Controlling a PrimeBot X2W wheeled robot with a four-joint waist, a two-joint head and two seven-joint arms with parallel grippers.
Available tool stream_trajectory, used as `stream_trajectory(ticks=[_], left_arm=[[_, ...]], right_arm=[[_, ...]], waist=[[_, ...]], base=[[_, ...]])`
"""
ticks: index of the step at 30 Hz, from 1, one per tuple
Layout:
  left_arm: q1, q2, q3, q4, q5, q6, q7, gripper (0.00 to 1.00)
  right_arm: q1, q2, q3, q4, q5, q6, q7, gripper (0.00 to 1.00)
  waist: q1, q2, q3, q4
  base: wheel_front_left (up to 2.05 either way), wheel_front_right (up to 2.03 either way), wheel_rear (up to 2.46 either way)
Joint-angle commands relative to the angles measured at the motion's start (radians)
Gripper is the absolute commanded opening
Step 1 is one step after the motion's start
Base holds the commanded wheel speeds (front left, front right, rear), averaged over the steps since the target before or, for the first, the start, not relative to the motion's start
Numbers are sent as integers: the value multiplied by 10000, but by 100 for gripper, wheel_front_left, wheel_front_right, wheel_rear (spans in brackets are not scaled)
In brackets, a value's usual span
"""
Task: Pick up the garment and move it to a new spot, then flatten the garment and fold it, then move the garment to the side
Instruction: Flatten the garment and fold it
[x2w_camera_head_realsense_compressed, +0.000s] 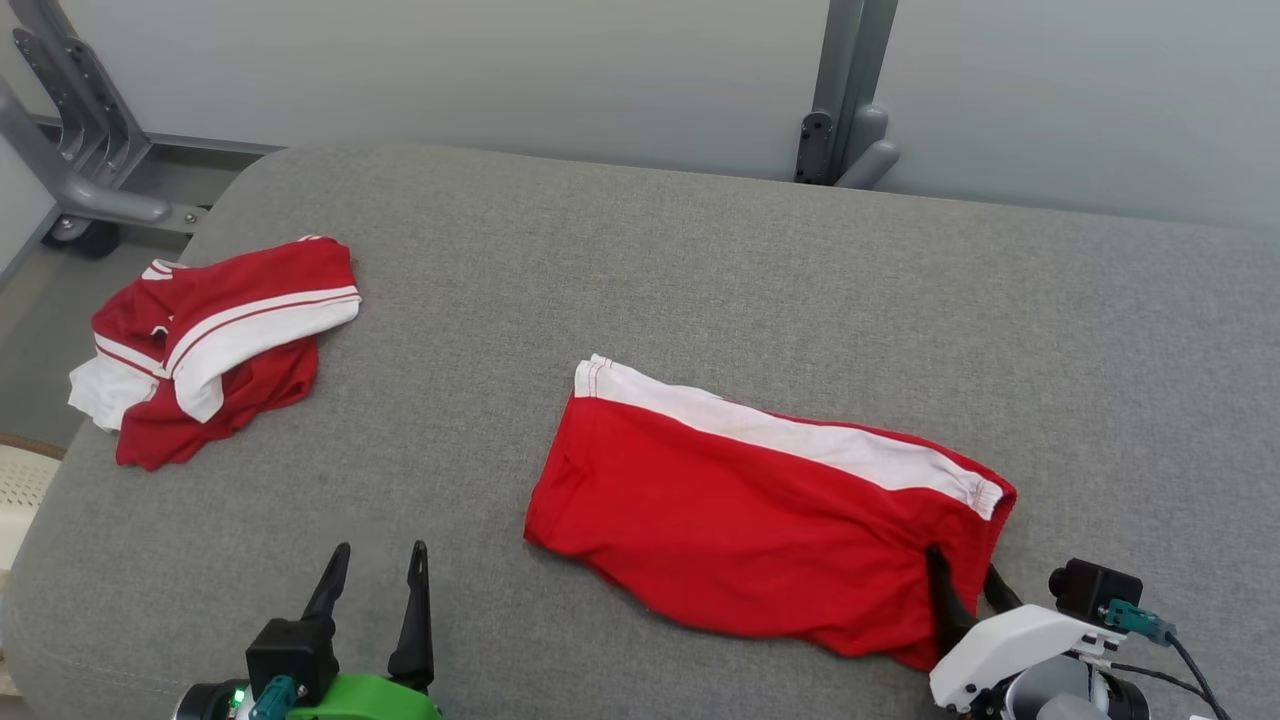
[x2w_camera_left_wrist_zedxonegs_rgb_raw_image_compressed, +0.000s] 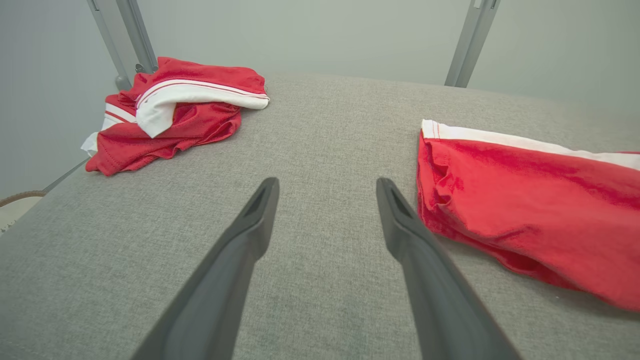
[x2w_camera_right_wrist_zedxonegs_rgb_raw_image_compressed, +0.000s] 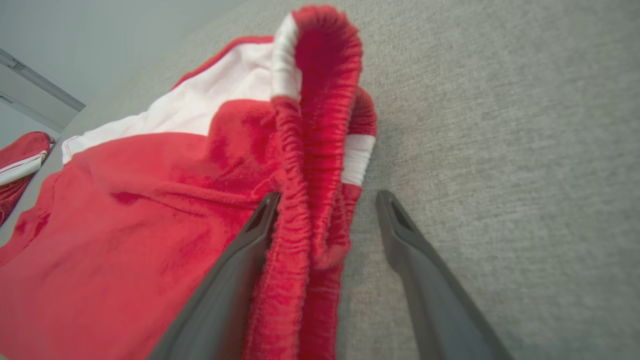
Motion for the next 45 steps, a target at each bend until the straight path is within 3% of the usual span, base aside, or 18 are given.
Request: stream_trajectory(ticks=[1, 2, 3, 7, 11, 18, 23, 29, 36, 45], left_arm=[[-184, 13, -61, -47, -3, -40, 0, 100], [-234, 12, -114, -54, -29, -42, 0, 100], [-268, 12, -156, -54, -58, -44, 0, 100], [-321, 14, -286, 33, -134, -22, 0, 100], [-276, 13, -362, 88, -180, 0, 0, 100], [-18, 15, -529, 265, -330, 7, 0, 100], [105, 14, -721, 351, -450, 51, 0, 100], [171, 16, -798, 442, -843, 102, 0, 100], [179, 17, -1025, 531, -929, 119, 0, 100], [-86, 22, -1261, 679, -952, 17, 0, 100]], right_arm=[[101, -12, 103, 327, 223, -31, 153, 38], [68, -11, 184, 368, 409, -30, 154, 7], [33, 8, 275, 397, 606, -30, 156, 0], [-2, 10, 351, 184, 1432, -27, 147, 0], [-142, -54, -152, 210, 1558, -35, 90, 0], [-668, -995, -621, 304, 1379, -24, 78, 0], [-977, -1383, -10, -201, 1651, -22, 723, 0], [-876, -1152, 1391, -2236, 2720, -18, 2205, 0], [-795, -731, 2655, -3679, 3458, -18, 3215, 0], [-1523, -297, 3169, -2402, 3157, -16, 2585, 0]], waist=[[0, 0, 84, 16], [0, 0, 105, 1], [0, 0, 118, -20], [0, 0, 109, -174], [0, 0, 53, -354], [0, 0, -169, -686], [0, 0, -330, -832], [0, 0, -402, -863], [0, 0, -438, -365], [0, 0, -274, 900]], base=[[0, 0, 0], [0, 0, 0], [0, 0, 0], [0, 0, 0], [0, 0, 0], [0, 0, 0], [0, 0, 0], [0, 0, 0], [0, 0, 0], [0, 0, 0]])
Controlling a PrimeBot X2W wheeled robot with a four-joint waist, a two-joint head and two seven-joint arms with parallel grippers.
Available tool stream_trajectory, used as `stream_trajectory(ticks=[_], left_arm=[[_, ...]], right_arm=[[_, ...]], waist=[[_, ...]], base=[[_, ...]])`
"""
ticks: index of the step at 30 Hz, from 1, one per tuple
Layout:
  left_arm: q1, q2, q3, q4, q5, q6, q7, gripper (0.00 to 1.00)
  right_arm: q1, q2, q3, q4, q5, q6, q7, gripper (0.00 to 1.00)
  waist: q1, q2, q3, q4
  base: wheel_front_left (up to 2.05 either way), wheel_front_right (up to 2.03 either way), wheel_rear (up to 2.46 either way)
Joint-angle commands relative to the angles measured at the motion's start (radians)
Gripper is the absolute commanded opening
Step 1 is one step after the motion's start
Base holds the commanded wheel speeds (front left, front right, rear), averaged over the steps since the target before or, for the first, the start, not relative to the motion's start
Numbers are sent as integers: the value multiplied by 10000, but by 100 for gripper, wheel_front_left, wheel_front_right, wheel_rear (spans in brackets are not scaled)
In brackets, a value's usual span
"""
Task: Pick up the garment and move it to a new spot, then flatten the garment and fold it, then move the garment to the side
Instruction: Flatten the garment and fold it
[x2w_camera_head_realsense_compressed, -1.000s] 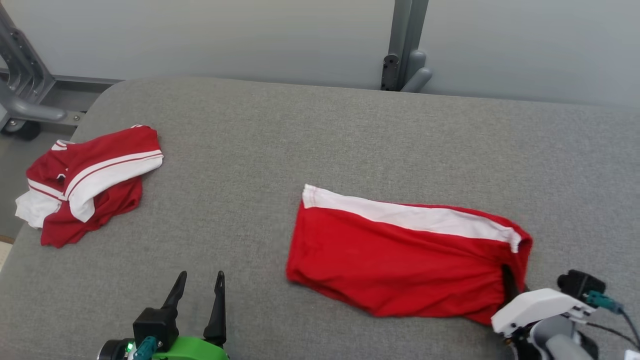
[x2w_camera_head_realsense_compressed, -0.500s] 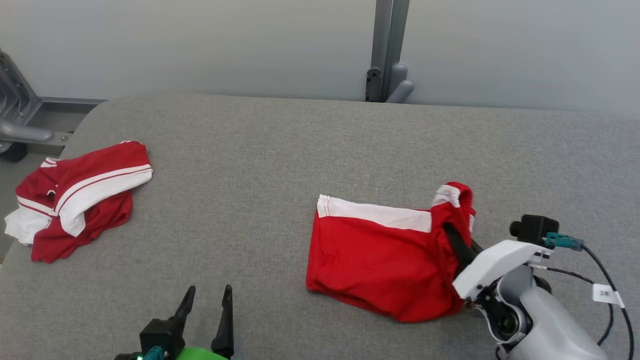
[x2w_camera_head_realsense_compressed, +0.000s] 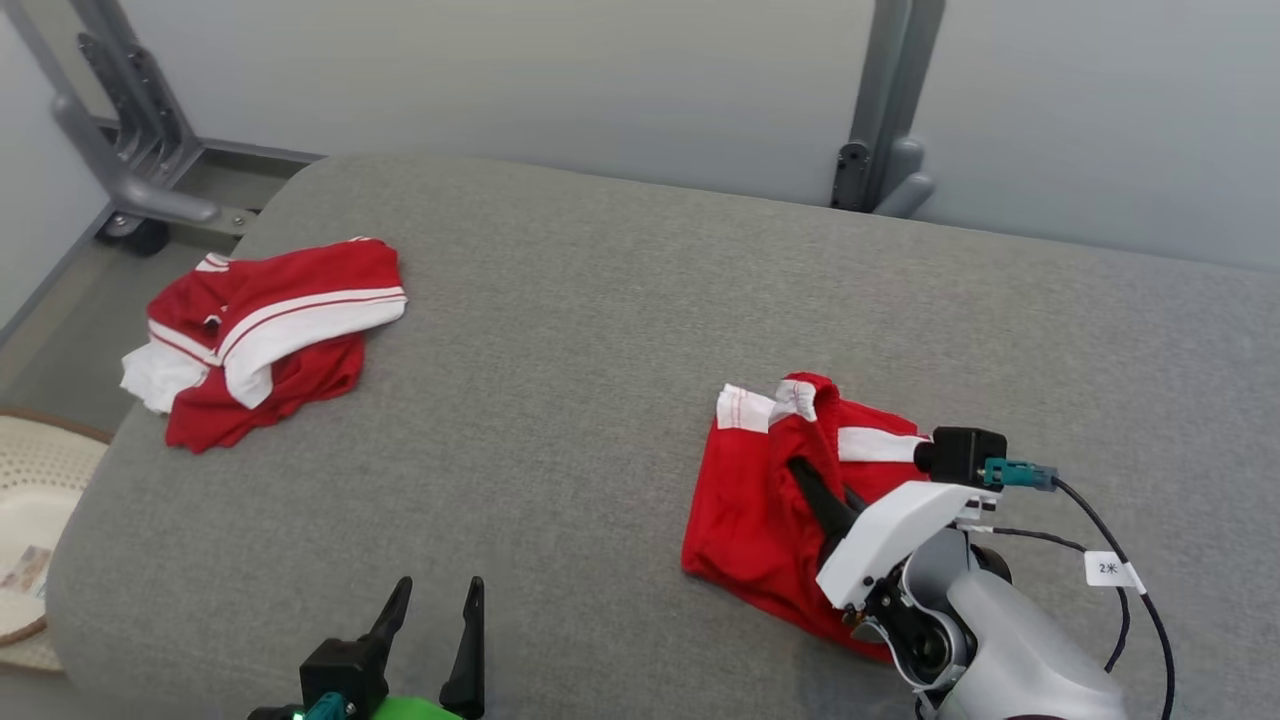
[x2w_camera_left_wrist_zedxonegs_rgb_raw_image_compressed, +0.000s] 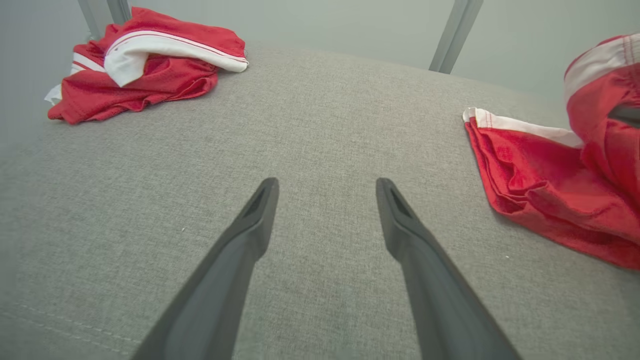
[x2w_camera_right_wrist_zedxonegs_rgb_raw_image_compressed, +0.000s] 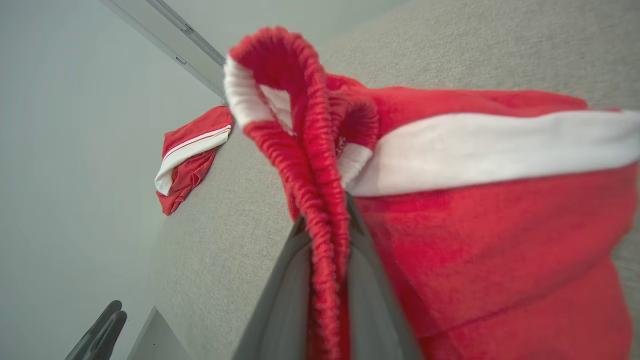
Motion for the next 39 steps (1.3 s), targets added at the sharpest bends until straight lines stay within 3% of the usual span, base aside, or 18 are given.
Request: stream_trajectory(ticks=[1, 3, 4, 5, 10, 15, 17, 21, 23, 32, 39], left_arm=[[-140, 28, 7, -12, 38, -30, 0, 100], [-151, 27, -15, -13, 28, -40, 0, 100], [-144, 27, -30, -2, 67, -50, 0, 100], [-116, 28, -3, -8, 75, -33, 0, 100], [33, 27, 251, -134, 102, 60, 0, 100], [194, 27, 564, -288, 119, 158, 0, 100], [208, 28, 637, -352, 156, 184, 0, 100], [163, 30, 826, -474, 133, 262, 0, 100], [128, 28, 894, -526, 158, 320, 0, 100], [368, 26, 1359, -776, 344, 470, 0, 100], [619, 29, 1766, -774, 504, 416, 0, 100]], right_arm=[[-127, 1, 15, 60, -69, 3, -77, 0], [-356, 56, 39, 578, -103, 3, -330, 0], [-460, 85, 17, 861, -121, 3, -464, 34], [-578, 118, 89, 1099, -193, 3, -559, 100], [-886, 190, 424, 1610, -67, 3, -1184, 100], [-679, 53, 519, 1477, -5, 1, -2038, 100], [-631, -296, 503, 1453, -457, 1, -2308, 100], [-353, -713, -315, 1299, -1136, 1, -2490, 100], [-60, -966, -1013, 868, -2076, 1, -2477, 100], [2001, -382, -3882, -1484, -5547, 3, -2479, 100], [3116, 120, -4742, -2597, -6870, 3, -2480, 100]], waist=[[0, 0, 126, 575], [0, 0, 192, 845], [0, 0, 211, 957], [0, 0, 224, 1028], [0, 0, 182, 983], [0, 0, -57, 286], [0, 0, -122, -86], [0, 0, -233, -821], [0, 0, -266, -1137], [0, 0, -461, -2268], [0, 0, -739, -2844]], base=[[0, 0, 0], [0, 0, 0], [0, 0, 0], [0, 0, 0], [0, 0, 0], [0, 0, 0], [0, 0, 0], [0, 0, 0], [0, 0, 0], [0, 0, 0], [0, 0, 0]])
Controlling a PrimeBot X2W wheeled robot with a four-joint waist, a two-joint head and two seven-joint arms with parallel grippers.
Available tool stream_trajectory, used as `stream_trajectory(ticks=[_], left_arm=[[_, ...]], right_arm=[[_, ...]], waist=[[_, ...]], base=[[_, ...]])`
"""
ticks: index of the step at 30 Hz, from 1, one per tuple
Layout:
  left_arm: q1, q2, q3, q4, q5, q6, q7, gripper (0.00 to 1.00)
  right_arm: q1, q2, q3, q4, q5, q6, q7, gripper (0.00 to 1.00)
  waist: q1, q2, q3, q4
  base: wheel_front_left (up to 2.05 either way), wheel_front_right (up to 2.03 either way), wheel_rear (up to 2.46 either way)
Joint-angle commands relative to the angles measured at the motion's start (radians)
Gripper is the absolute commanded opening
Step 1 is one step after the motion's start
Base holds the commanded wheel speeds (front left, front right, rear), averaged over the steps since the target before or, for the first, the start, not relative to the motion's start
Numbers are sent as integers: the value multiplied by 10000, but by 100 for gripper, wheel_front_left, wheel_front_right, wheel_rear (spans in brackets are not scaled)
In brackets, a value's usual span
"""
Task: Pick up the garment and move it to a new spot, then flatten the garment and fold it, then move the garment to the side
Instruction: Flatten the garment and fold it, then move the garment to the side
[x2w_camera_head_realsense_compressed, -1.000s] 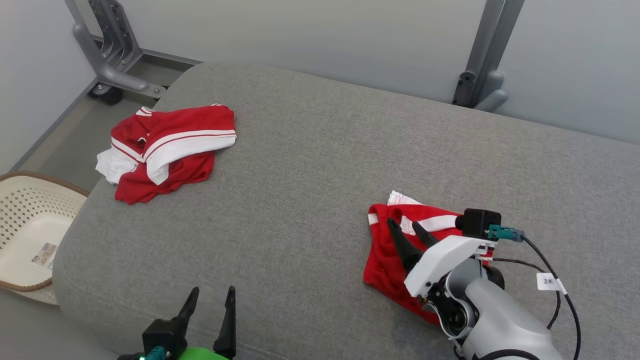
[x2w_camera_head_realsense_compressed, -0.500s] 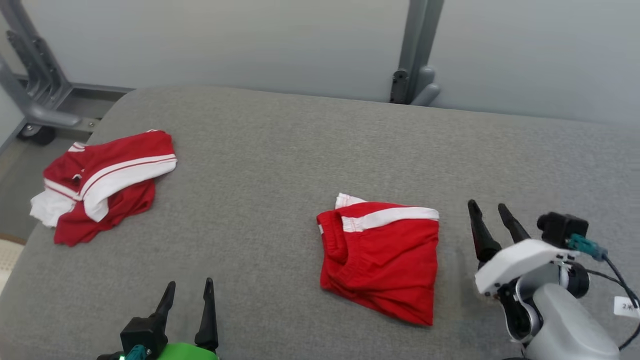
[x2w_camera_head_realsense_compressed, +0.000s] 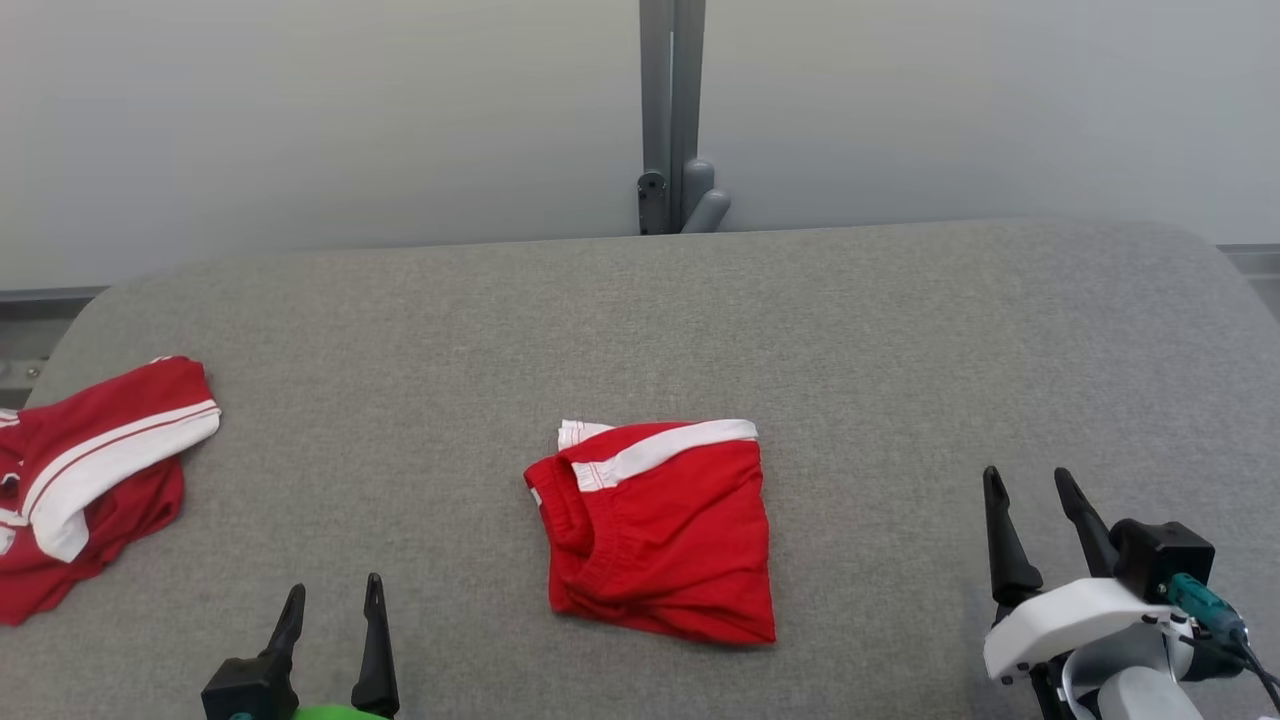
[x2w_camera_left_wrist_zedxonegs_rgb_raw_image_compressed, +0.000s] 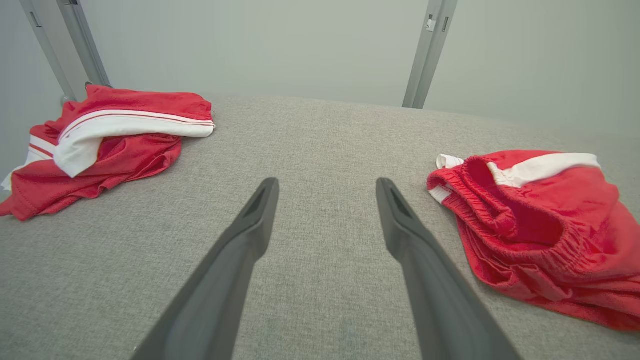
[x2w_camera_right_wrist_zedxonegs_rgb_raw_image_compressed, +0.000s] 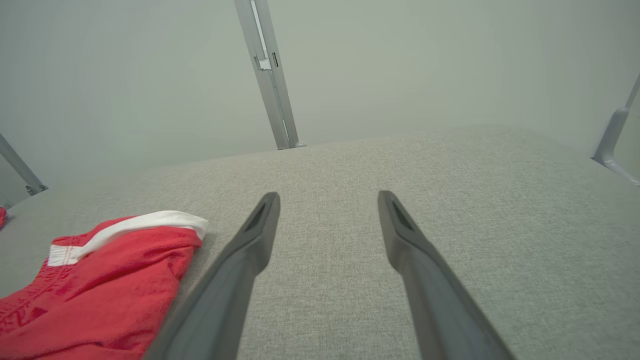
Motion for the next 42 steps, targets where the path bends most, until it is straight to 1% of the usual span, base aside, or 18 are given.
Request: stream_trajectory(ticks=[1, 12, 17, 26, 30, 35, 42], left_arm=[[216, 31, 101, -14, 73, -29, 0, 100], [525, 31, 98, 4, 298, -142, 0, 100], [553, 31, 82, -6, 331, -172, 0, 100], [456, 31, 1, 62, 368, -191, 0, 100], [569, 31, -60, 143, 415, -229, 0, 100], [289, 30, -290, 163, 534, -365, 0, 100], [-9, 31, -900, 277, 612, -511, 0, 100]], right_arm=[[275, 78, -44, -138, -177, 3, -24, 100], [829, 150, 81, -380, -473, 1, -25, 100], [806, 157, 185, -275, -212, 1, -25, 100], [758, 160, 319, -252, -212, 1, -25, 100], [614, 161, 534, -213, 85, 3, -25, 100], [232, 160, 1297, 47, 537, 1, -24, 100], [-708, 153, 2308, 1215, 1465, 1, -24, 100]], waist=[[0, 0, -274, -349], [0, 0, -411, -595], [0, 0, -397, -643], [0, 0, -346, -502], [0, 0, -300, -398], [0, 0, -19, 39], [0, 0, 420, 1264]], base=[[0, 0, 0], [0, 0, 0], [0, 0, 0], [0, 0, 0], [0, 0, 0], [0, 0, 0], [0, 0, 0]])
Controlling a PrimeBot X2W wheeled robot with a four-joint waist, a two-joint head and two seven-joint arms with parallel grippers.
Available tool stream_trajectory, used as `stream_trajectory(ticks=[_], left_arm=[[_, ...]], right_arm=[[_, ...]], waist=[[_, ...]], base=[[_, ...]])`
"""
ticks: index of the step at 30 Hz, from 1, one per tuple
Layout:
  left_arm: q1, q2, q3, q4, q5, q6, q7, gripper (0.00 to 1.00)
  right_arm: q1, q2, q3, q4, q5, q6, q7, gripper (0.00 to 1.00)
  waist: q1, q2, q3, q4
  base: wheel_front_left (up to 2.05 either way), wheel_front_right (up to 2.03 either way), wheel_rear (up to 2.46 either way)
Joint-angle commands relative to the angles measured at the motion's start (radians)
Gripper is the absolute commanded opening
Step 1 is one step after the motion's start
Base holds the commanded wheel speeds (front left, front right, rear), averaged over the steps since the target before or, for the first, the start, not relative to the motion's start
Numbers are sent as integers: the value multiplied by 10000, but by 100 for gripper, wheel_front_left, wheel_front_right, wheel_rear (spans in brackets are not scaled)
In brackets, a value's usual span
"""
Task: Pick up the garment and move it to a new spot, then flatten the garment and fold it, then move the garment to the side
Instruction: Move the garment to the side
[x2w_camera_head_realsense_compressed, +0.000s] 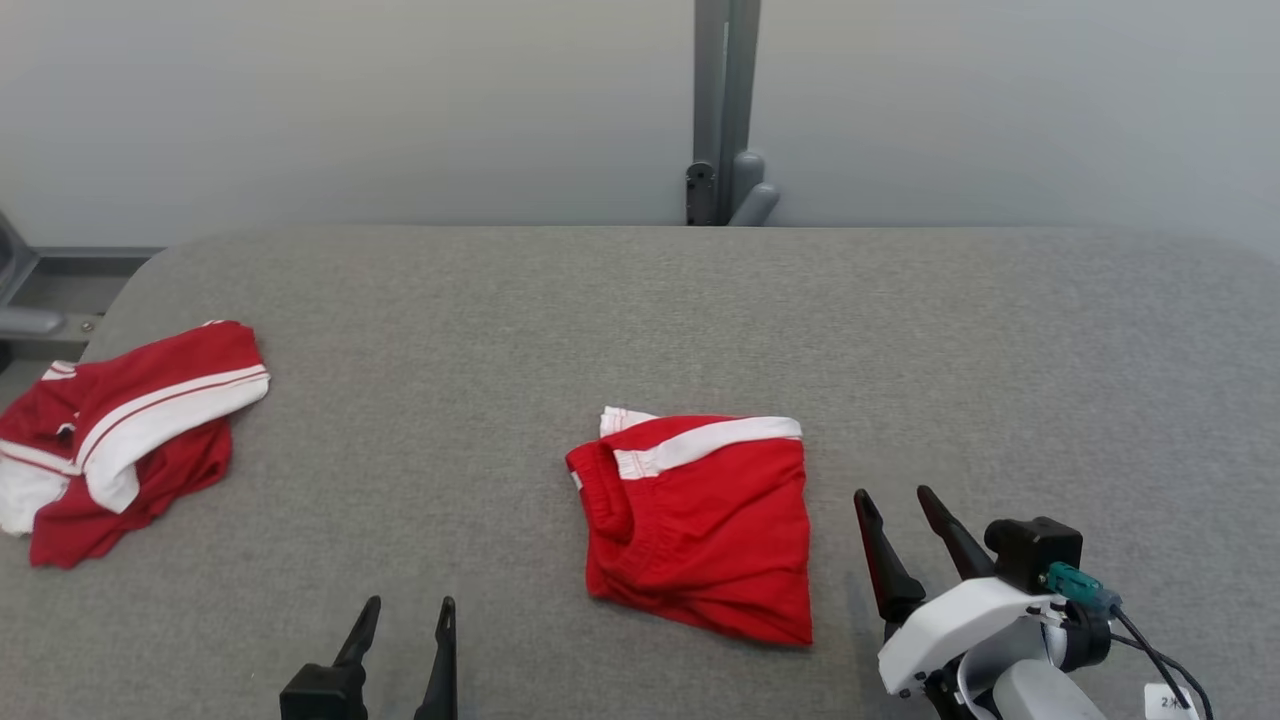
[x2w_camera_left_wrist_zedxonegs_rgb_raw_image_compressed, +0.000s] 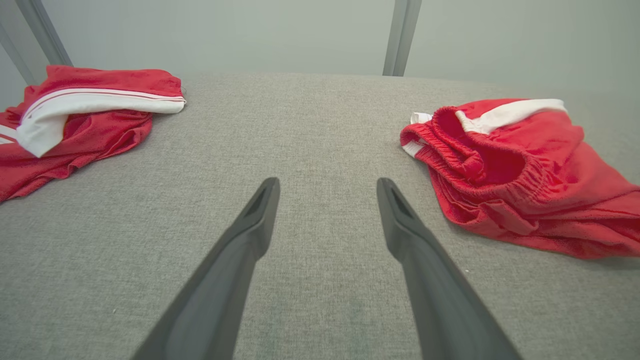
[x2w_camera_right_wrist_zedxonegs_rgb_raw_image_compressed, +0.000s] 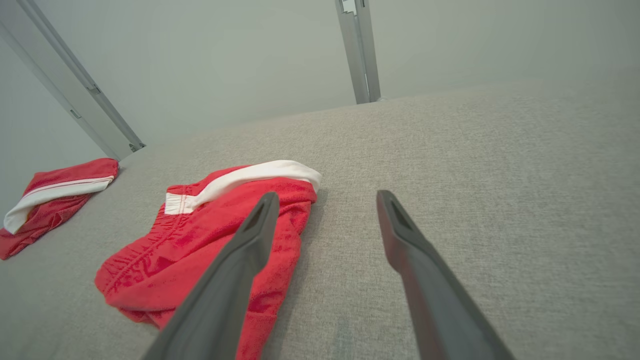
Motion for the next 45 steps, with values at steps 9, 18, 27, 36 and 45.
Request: stream_trajectory(ticks=[9, 18, 27, 36, 45], left_arm=[[-101, 31, 16, 170, 45, -125, 0, 100], [-399, 30, 4, 240, 132, -231, 0, 100], [-640, 30, -218, 242, 20, -225, 0, 100], [-355, 30, -263, 109, -59, -242, 0, 100], [-430, 28, -620, -174, -597, -80, 0, 100]], right_arm=[[-1221, -36, 552, 1792, 1940, 1, -26, 100], [-2497, -43, 1078, 3992, 2803, 0, -26, 100], [-2740, -29, 1945, 4442, 3449, 0, -12, 0], [-2400, -45, 1593, 3941, 3179, 0, -15, 0], [-2100, -60, 1071, 3825, 2183, -2, -24, 0]], waist=[[0, 0, 689, 1636], [0, 0, 1008, 1703], [0, 0, 1115, 1541], [0, 0, 557, 471], [0, 0, 185, -2474]], base=[[0, 0, 0], [0, 0, 0], [0, 0, 0], [0, 0, 0], [0, 0, 0]])
